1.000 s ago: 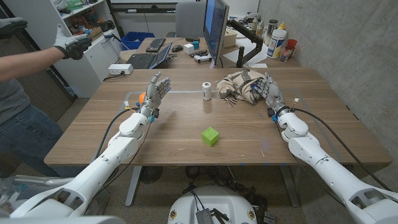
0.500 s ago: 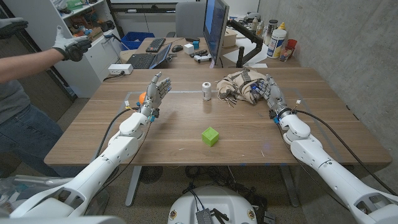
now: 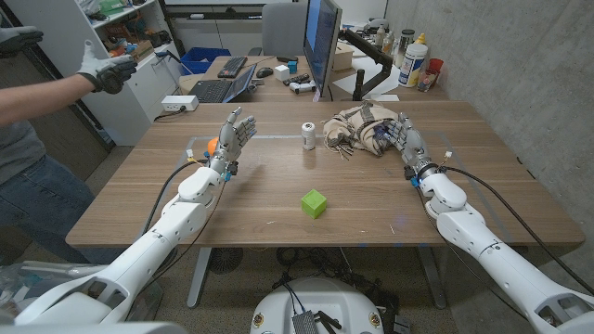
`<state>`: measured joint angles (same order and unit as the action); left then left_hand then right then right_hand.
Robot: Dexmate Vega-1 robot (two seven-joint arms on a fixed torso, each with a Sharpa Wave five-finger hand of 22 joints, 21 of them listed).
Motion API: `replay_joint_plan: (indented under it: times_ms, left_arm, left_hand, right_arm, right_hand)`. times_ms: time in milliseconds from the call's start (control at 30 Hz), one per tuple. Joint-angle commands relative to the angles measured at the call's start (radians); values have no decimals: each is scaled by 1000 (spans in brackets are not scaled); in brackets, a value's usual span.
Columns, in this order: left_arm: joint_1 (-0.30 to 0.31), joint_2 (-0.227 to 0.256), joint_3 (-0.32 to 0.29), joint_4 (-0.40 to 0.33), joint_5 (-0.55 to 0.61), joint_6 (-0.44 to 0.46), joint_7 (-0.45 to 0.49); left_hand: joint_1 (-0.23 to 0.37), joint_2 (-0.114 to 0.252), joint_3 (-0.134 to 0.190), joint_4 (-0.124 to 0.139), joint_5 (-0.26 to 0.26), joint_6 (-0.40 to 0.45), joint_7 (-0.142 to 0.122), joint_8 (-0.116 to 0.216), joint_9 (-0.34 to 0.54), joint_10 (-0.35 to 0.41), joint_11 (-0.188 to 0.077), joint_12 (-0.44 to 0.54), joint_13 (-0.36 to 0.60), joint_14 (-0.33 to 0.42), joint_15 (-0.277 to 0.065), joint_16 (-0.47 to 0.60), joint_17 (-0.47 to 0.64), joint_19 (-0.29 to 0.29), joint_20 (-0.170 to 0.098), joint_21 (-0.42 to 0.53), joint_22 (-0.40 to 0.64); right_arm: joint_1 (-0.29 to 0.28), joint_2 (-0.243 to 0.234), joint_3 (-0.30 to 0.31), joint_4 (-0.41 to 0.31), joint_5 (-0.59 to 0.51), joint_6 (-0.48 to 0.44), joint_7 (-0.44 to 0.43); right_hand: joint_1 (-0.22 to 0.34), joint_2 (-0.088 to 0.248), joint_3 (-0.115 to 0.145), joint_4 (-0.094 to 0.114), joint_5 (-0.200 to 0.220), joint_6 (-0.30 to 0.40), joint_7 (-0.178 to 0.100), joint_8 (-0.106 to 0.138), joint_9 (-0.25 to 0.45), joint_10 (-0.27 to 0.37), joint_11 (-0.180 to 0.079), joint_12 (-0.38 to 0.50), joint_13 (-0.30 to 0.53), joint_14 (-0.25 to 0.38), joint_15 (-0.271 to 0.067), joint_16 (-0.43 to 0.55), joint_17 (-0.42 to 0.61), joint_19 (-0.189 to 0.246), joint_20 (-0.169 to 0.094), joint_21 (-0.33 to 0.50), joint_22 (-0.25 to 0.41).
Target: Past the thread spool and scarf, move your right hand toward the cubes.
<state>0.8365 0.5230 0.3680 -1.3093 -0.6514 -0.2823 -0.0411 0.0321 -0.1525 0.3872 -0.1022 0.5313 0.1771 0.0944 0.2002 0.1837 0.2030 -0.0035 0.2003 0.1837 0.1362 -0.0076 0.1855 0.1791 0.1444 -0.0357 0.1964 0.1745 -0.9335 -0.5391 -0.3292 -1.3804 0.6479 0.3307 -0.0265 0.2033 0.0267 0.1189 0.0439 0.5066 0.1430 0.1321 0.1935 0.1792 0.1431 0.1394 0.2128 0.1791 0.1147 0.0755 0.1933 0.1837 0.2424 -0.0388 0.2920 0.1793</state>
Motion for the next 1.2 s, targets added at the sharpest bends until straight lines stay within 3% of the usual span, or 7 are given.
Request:
replay_joint_plan:
  times_ms: [33, 1200]
  left_arm:
    - [-13, 0, 3, 11, 0, 6, -8]
    - [-63, -1, 17, 49, 2, 26, -49]
  left_hand:
    - [3, -4, -8, 0, 7, 13, 0, 2, 3, 4, 5, 3, 5, 9, 1, 5, 3, -1, -40, 2, 5]
    - [6, -1, -20, -2, 15, 13, 0, 0, 3, 3, 5, 1, 5, 5, 3, 4, 3, -3, -37, 2, 6]
  right_arm:
    - [-34, -15, 15, -29, 9, 3, -9]
    - [-172, -48, 62, -144, -15, 79, -57]
  right_hand:
    - [7, 5, -3, -5, 7, 0, 30, -1, 4, 10, -2, 3, 5, 34, -4, 15, 5, 30, -3, 4, 3]
    - [17, 9, -8, -15, 8, -1, 25, -1, 4, 15, -3, 3, 6, 31, 1, 8, 6, 27, 3, -6, 3]
